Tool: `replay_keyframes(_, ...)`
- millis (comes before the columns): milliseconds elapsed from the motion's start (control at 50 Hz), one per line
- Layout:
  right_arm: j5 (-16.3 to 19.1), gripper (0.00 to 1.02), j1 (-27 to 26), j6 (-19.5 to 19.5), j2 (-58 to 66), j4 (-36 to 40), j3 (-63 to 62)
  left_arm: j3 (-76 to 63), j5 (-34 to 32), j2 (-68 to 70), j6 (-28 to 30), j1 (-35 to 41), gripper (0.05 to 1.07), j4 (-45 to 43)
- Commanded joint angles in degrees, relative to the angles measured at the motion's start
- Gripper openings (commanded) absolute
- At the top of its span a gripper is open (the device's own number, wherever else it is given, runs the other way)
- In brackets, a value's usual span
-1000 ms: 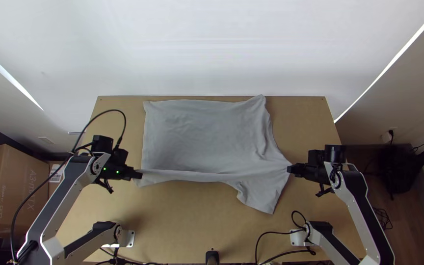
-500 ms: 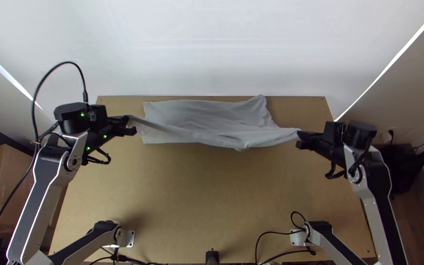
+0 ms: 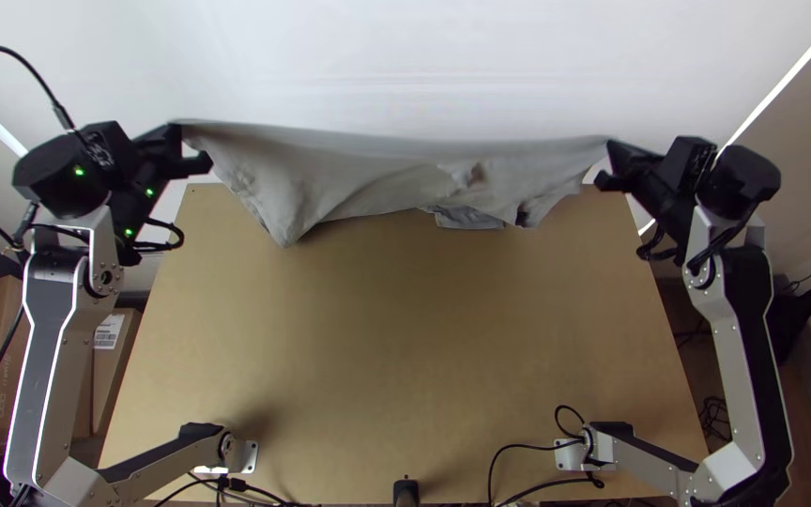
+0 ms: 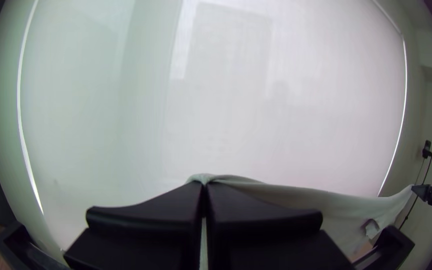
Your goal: Fold the t-shirt
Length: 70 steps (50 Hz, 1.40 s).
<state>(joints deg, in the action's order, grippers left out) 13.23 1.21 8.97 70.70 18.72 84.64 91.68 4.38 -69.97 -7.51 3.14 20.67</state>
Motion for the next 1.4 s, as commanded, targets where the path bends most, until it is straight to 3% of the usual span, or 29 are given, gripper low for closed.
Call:
replay_keyframes(0, -3.57, 0.03, -0.95, 1.31, 2.43, -4.04, 6.06, 4.82, 2.82, -1.22, 1.09, -1.64, 0.08, -4.14)
replay_keyframes(340, -7.43, 0.03, -0.86, 1.31, 3.48, -12.66, 17.4, 9.83, 7.92, -0.69, 10.67, -2.26, 0.08, -18.38)
replay_keyframes(780, -9.37, 0.03, -0.69, 1.22, -17.26, -13.36, 17.84, 8.6, 8.89, 15.57, 11.64, -3.66, 0.08, -24.88)
replay_keyframes(1040, -8.93, 0.03, -0.69, 0.26, -28.6, -10.99, 17.14, 5.88, 8.89, 27.7, 4.96, -2.52, 0.08, -15.74)
replay_keyframes(1220, -8.31, 0.03, -0.69, 0.17, -31.41, -2.11, 17.31, 0.78, 8.89, 33.68, -0.93, -3.58, 0.08, -5.37)
replay_keyframes(1380, -8.31, 0.03, 0.02, 0.87, -36.68, -0.79, 1.14, -14.51, 8.01, 40.27, -2.95, -3.31, 0.08, -1.42)
